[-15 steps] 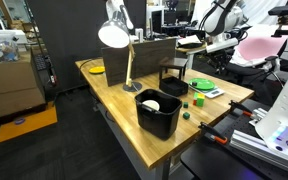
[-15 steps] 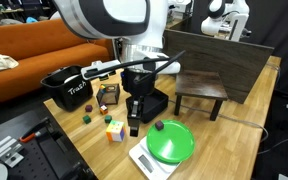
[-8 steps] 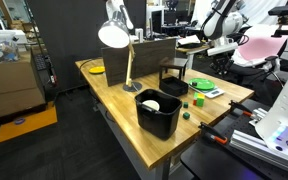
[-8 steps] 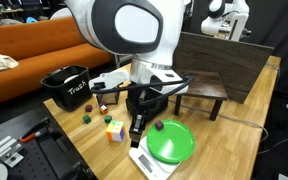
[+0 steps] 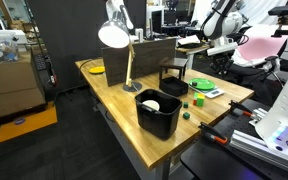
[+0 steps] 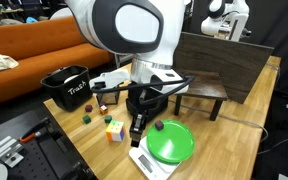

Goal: Switch on the digital scale

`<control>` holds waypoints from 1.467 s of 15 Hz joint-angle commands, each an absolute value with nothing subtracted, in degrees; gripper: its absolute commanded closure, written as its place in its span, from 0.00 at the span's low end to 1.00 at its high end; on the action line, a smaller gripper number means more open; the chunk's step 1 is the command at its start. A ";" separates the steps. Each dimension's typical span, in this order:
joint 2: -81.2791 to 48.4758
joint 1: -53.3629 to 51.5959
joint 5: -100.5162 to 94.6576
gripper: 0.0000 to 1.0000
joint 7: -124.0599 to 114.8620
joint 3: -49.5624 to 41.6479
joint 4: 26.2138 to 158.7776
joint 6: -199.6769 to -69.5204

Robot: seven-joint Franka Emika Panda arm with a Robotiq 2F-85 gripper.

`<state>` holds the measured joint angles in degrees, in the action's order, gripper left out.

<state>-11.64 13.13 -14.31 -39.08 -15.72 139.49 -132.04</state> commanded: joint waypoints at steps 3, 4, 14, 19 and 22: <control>-15.91 12.35 -16.58 1.00 -39.99 -18.24 136.42 -132.34; -17.40 12.51 -16.51 1.00 -40.00 -18.79 135.32 -132.38; -24.53 12.09 -14.41 0.99 -38.68 -21.59 129.57 -132.47; -25.73 12.85 -12.53 1.00 -37.98 -20.87 128.37 -132.44; -27.40 14.21 -7.42 1.00 -35.69 -19.57 126.64 -132.53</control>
